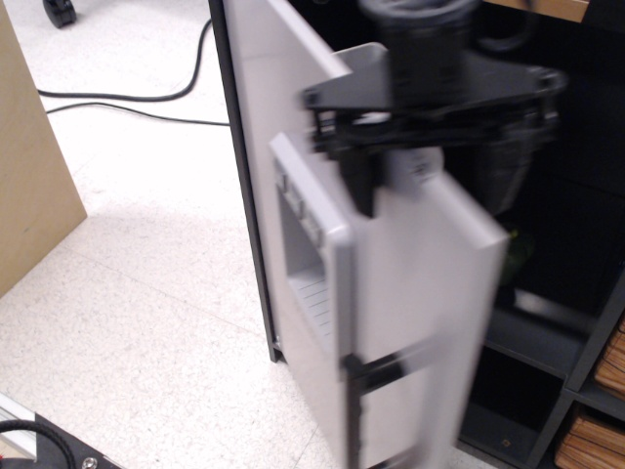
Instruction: Close fridge
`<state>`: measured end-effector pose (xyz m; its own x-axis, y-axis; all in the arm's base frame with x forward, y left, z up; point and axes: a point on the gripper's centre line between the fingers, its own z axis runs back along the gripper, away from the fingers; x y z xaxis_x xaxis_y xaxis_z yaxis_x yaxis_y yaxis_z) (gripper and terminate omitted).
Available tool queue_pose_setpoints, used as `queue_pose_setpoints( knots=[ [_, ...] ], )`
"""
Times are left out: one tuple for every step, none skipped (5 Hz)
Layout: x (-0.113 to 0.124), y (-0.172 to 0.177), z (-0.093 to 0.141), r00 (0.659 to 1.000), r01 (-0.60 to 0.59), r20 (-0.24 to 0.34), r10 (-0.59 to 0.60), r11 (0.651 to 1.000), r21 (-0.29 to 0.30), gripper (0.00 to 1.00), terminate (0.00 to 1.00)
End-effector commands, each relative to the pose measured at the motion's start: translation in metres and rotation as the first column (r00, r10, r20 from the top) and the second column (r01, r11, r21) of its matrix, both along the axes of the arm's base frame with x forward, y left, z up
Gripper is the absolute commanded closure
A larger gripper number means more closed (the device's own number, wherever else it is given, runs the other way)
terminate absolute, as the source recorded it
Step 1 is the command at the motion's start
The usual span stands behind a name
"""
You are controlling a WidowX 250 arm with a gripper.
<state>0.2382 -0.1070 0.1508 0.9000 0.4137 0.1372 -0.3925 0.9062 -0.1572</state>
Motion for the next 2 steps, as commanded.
queue_pose_setpoints(
  knots=[
    [0.045,-0.023,0.063,0.994,0.04,0.1,-0.034,0.998,-0.053,0.0,0.0],
    [0.029,-0.009,0.088,0.986,0.08,0.157,-0.063,0.992,-0.101,0.0,0.0]
  ],
)
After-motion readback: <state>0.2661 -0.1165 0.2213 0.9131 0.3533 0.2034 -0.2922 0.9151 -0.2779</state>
